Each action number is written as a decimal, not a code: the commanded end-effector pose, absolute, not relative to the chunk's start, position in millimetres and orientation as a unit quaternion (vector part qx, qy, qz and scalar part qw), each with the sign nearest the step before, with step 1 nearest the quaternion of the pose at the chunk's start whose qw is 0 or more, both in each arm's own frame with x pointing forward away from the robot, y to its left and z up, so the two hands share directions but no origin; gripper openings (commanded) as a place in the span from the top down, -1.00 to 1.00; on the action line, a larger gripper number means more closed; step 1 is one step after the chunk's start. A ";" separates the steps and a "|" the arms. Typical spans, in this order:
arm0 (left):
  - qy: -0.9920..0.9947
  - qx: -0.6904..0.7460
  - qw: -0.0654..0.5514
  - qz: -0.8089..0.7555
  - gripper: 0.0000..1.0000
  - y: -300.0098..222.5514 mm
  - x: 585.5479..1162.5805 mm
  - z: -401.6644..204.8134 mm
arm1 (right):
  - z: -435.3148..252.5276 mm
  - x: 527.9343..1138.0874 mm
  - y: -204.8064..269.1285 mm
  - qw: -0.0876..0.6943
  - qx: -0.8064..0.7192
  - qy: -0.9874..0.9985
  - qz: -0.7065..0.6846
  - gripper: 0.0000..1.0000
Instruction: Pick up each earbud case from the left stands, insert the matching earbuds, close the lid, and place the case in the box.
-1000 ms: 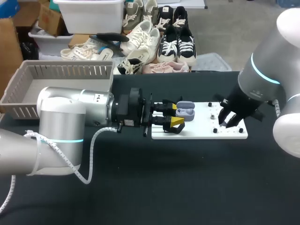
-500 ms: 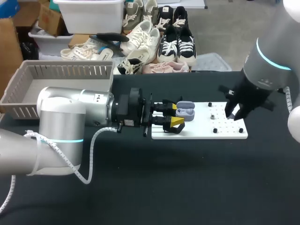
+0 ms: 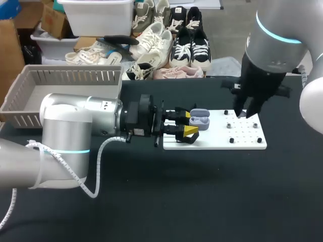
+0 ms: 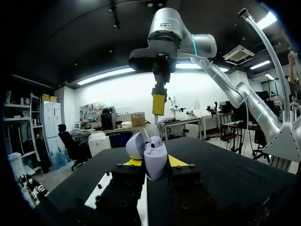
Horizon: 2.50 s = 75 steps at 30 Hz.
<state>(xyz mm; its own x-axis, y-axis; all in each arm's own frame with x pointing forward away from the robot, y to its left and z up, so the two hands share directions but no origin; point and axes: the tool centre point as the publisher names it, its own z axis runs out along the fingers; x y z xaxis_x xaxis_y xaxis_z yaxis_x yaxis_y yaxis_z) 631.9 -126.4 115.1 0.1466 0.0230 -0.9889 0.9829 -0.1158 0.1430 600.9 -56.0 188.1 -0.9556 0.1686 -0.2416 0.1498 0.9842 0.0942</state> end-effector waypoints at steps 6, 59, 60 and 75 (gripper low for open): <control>0.440 0.570 0.498 -0.483 1.00 -126.3 632.5 114.4 | 216.7 587.3 -21.8 0.121 0.006 0.992 0.041 1.00; 0.440 0.570 0.498 -0.483 1.00 -126.3 632.5 114.4 | 189.1 615.2 38.2 0.081 -0.109 0.991 0.019 1.00; 0.440 0.570 0.498 -0.483 1.00 -126.3 632.5 114.4 | 189.1 615.2 38.2 0.081 -0.109 0.991 0.019 1.00; 0.440 0.570 0.498 -0.483 1.00 -126.3 632.5 114.4 | 180.7 613.5 48.7 0.098 -0.127 0.987 0.025 1.00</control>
<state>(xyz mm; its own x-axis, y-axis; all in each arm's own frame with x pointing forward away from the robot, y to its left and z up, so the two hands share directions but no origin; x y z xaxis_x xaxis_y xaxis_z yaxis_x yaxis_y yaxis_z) 631.9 -126.4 115.1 0.1466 0.0231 -0.9889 0.9829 -0.1159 0.1430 615.2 47.7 183.3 -0.9498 -0.2454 -0.1941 -0.2559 0.9662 0.0302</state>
